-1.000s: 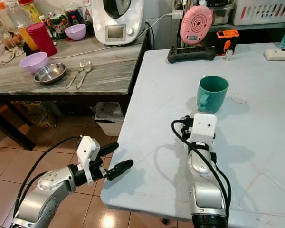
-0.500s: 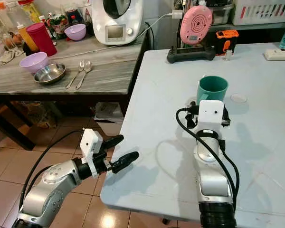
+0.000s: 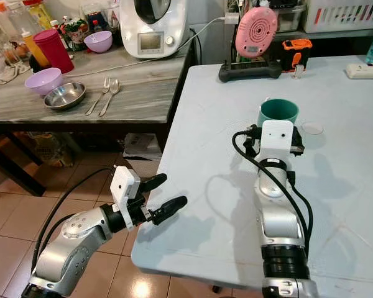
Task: Setting the table
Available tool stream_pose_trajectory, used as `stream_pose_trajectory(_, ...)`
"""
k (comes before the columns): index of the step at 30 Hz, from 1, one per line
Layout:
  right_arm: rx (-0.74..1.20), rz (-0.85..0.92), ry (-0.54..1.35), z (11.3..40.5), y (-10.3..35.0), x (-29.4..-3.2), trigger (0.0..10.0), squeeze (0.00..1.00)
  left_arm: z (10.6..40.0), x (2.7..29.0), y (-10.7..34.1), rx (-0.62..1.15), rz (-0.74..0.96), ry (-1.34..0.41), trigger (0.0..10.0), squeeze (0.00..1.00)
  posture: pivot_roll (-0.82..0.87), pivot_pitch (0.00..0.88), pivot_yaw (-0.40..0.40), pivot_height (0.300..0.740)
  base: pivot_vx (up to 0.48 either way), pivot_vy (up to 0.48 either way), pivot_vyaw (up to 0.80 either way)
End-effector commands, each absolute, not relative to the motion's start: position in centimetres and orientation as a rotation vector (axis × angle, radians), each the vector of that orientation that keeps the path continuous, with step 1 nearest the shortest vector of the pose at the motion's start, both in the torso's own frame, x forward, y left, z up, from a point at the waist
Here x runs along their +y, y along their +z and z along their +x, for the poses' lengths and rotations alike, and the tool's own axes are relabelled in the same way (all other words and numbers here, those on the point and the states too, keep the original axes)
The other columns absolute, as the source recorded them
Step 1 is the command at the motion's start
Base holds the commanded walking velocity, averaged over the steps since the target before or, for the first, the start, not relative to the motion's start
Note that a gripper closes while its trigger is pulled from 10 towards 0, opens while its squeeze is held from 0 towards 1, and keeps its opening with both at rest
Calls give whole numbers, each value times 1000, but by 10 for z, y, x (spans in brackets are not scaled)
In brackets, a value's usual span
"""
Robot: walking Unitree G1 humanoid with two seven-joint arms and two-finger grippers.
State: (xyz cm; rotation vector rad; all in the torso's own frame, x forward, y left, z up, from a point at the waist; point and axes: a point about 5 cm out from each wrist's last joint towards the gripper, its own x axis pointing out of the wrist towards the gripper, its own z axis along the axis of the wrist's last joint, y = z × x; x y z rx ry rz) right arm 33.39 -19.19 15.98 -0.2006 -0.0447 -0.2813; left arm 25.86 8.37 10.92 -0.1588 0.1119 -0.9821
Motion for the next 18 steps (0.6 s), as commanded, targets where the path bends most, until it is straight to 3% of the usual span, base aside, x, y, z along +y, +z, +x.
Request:
stream_pose_trajectory(1, -57, -193, -274, 339, 163, -187, 2235, 0, 259, 87, 108, 117, -138, -965, 10000, 0, -270, 68, 141, 740, 0, 0, 0)
stream_pose_trajectory(2, -58, -193, -273, 340, 163, -187, 0, 0, 259, 87, 108, 117, -137, -963, 10000, 0, -268, 67, 141, 740, 0, 0, 0)
stream_pose_trajectory(18, -28, -148, -257, 347, 153, -185, 0, 0, 258, 90, 105, 131, -129, -949, 10000, 0, -259, 73, 143, 740, 0, 0, 0)
